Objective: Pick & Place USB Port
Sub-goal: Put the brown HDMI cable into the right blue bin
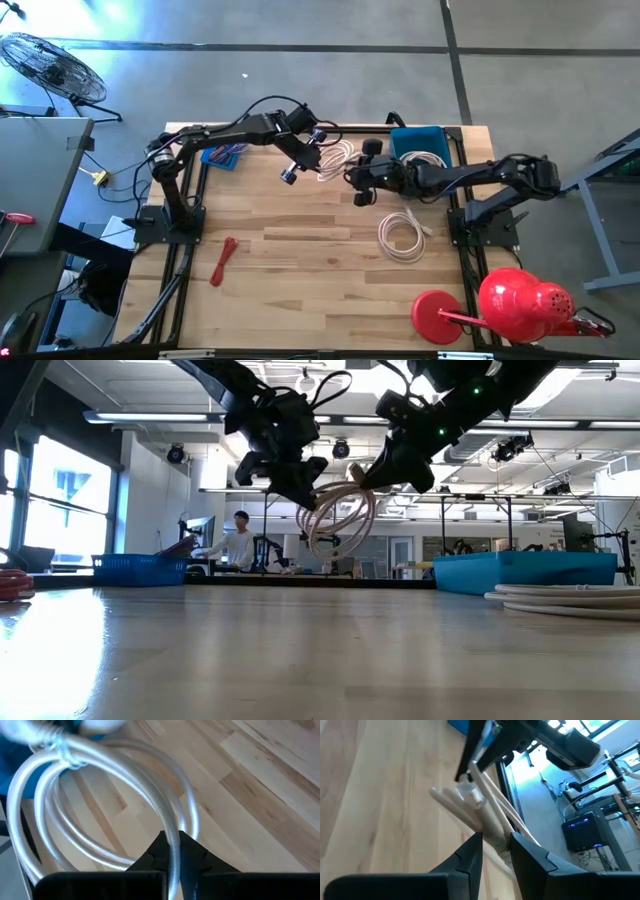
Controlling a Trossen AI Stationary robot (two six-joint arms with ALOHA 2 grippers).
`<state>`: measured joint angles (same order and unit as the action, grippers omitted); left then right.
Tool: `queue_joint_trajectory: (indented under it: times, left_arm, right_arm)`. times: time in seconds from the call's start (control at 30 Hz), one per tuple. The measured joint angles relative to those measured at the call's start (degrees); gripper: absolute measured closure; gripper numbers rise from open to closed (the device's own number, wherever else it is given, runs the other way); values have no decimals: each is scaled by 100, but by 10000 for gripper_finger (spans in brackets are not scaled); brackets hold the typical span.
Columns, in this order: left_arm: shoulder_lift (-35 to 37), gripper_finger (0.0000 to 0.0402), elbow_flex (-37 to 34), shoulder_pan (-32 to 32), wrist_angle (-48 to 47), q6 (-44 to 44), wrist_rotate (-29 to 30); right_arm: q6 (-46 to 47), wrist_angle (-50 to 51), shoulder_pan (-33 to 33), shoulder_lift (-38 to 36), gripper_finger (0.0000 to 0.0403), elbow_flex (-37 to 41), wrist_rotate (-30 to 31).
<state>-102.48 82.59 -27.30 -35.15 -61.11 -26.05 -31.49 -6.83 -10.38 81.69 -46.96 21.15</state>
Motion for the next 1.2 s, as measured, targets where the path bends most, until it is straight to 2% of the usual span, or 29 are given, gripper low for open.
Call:
queue_joint_trajectory:
  times: [0.17, 0.37, 0.47, 0.6, 0.8, 1.0, 1.07, 1.2]
  left_arm:
    - [0, 395, -7, 124, -2, 23, 4]
    - [-4, 396, -13, 171, -13, 20, 125]
    - [-4, 395, -13, 171, 30, 12, 218]
    - [-1, 362, -1, 189, 104, 53, 492]
    - [55, 299, 17, 202, 355, 856, 941]
    - [327, 261, 20, 191, 318, 882, 1427]
    - [459, 257, 20, 191, 241, 884, 1635]
    - [645, 256, 20, 191, 172, 893, 1890]
  right_arm:
    - [-67, -266, -28, 282, 319, 0, 97]
    - [-22, -290, -25, 619, 385, 0, 293]
    - [123, -333, -23, 640, 383, 0, 477]
    - [177, -343, -23, 609, 387, 0, 713]
    - [133, -336, -14, 609, 387, 0, 1157]
    - [123, -55, -12, 605, 387, 0, 2326]
    - [10, 14, -12, 589, 387, 0, 2804]
    - [-273, -80, -12, 378, 387, 0, 3312]
